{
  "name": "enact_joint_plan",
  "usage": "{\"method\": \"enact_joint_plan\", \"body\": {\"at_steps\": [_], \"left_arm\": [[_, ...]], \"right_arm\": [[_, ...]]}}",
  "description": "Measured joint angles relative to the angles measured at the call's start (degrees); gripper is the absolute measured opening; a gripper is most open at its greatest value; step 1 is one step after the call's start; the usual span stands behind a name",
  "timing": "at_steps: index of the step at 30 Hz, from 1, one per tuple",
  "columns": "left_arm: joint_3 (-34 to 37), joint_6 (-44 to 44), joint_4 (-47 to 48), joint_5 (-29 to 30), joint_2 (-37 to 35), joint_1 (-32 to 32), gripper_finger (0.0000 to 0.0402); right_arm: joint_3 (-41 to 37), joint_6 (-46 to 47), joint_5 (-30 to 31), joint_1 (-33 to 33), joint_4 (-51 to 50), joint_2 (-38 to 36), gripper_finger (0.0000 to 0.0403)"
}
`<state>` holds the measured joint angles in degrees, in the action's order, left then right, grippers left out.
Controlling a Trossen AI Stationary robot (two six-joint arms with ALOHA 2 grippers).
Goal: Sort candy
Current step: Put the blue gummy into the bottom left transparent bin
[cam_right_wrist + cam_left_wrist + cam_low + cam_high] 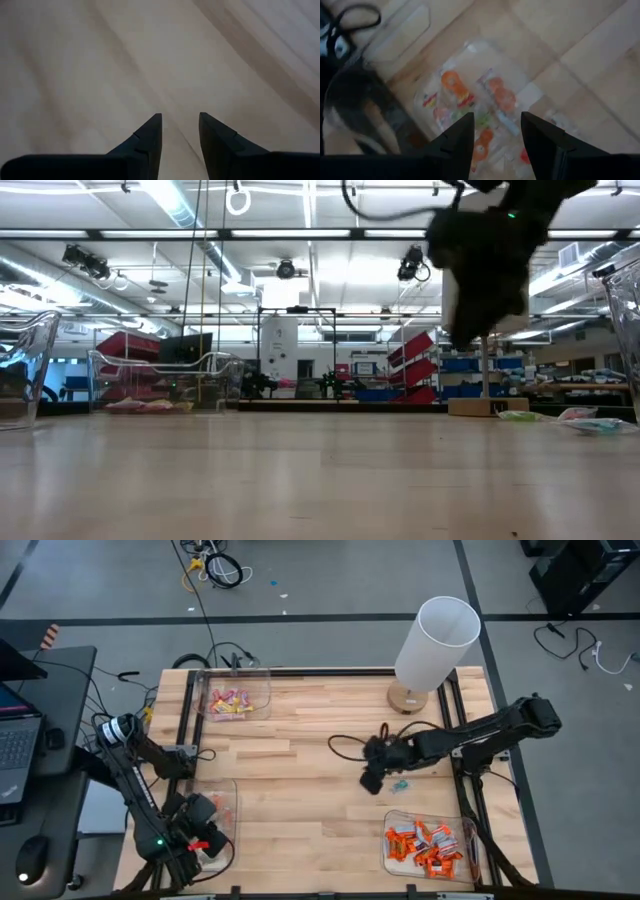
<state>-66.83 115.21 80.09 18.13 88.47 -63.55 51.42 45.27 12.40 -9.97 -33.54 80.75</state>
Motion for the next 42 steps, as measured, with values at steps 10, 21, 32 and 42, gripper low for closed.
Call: {"method": "enact_joint_plan", "body": {"at_steps": [10, 21, 32, 42], "left_arm": [[0.00, -2.92, -0.99, 12.24, 0.00, 0.07, 0.0165], [0.00, -2.94, -1.00, 14.30, 0.02, 0.09, 0.0165], [-0.02, -2.94, -1.11, 14.80, 0.02, 0.09, 0.0165], [-0.02, -2.94, -2.31, 14.80, 0.02, 0.09, 0.0165]], "right_arm": [[-2.69, 11.62, -5.15, -0.14, -16.20, -0.28, 0.0116], [-8.39, 15.25, -9.70, -2.30, -13.99, -0.28, 0.0146], [-9.92, 15.24, -10.53, -3.44, -10.93, -0.28, 0.0177], [-9.92, 17.37, -10.50, -3.44, -16.51, -0.28, 0.0177]]}}
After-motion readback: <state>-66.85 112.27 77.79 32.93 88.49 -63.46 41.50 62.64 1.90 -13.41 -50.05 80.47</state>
